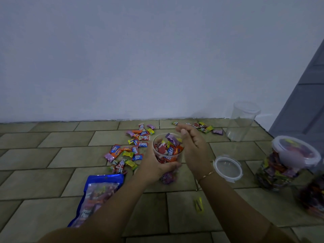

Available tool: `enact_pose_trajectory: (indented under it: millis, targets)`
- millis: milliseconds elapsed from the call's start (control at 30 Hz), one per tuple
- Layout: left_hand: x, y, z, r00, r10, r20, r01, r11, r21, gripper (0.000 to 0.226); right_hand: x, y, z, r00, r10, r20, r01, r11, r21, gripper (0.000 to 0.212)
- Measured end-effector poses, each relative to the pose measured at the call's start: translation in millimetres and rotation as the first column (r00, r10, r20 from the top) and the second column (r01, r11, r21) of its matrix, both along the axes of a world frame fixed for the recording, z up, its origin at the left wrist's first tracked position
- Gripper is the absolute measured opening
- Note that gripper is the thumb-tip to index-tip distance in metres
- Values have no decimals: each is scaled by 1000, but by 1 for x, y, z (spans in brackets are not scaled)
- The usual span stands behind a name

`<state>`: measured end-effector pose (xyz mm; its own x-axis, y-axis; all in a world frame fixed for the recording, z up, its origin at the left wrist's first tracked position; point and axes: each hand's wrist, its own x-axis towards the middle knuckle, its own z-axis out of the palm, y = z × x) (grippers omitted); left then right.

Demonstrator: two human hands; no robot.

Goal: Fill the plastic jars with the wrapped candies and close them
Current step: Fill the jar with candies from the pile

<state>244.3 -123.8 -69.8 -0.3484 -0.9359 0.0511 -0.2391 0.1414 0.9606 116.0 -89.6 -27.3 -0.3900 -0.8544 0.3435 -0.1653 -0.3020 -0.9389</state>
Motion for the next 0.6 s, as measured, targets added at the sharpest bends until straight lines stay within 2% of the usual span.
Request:
enact_pose_trajectory:
  millis: [67, 100, 133, 167, 200, 233, 300, 333, 400, 467, 533, 600]
  targets:
    - [0, 0, -1, 1000, 2, 1, -2, 1000, 17, 91, -9, -3, -7, 990, -138, 27, 136, 989, 65, 22]
    - [1, 0, -1, 1000, 1, 2, -1, 1000, 23, 94, -16, -5, -12, 982, -185, -39, 189, 971, 147, 21]
    - [1, 1, -1, 1000, 0, 7, -1, 1000, 31, 97, -23, -5, -17, 971, -173, -168, 214, 939, 270, 20]
    - [1, 0, 0, 1000, 0, 11, -1, 999, 34, 100, -30, -3, -21, 939, -81, -333, 221, 886, 408, 22]
    - [2, 1, 0, 1000, 0, 13, -1, 999, 41, 104, -37, 0, -25, 872, 85, -482, 223, 807, 546, 29]
    - [1, 1, 0, 1000, 0, 15, -1, 999, 49, 106, -41, 5, -28, 766, 284, -577, 244, 702, 669, 40]
    - [1, 0, -2, 1000, 0, 9, 0, 999, 46, 106, -42, 18, -27, 498, 617, -609, 345, 503, 792, 58]
    - [1, 0, -3, 1000, 1, 10, -2, 999, 49, 106, -41, 24, -26, 411, 709, -573, 386, 434, 814, 62]
    - [1, 0, -3, 1000, 4, 2, -5, 999, 51, 107, -39, 32, -26, 320, 800, -508, 418, 362, 833, 60]
    - [0, 1, -2, 1000, 6, -9, -5, 999, 51, 105, -38, 34, -26, 304, 842, -445, 402, 310, 862, 52]
    - [-1, 3, 0, 1000, 5, -28, -4, 999, 45, 96, -36, 36, -26, 358, 850, -387, 343, 266, 901, 41]
    - [-1, 4, 1, 999, 9, -38, -8, 999, 39, 93, -35, 37, -27, 382, 837, -392, 306, 286, 908, 37]
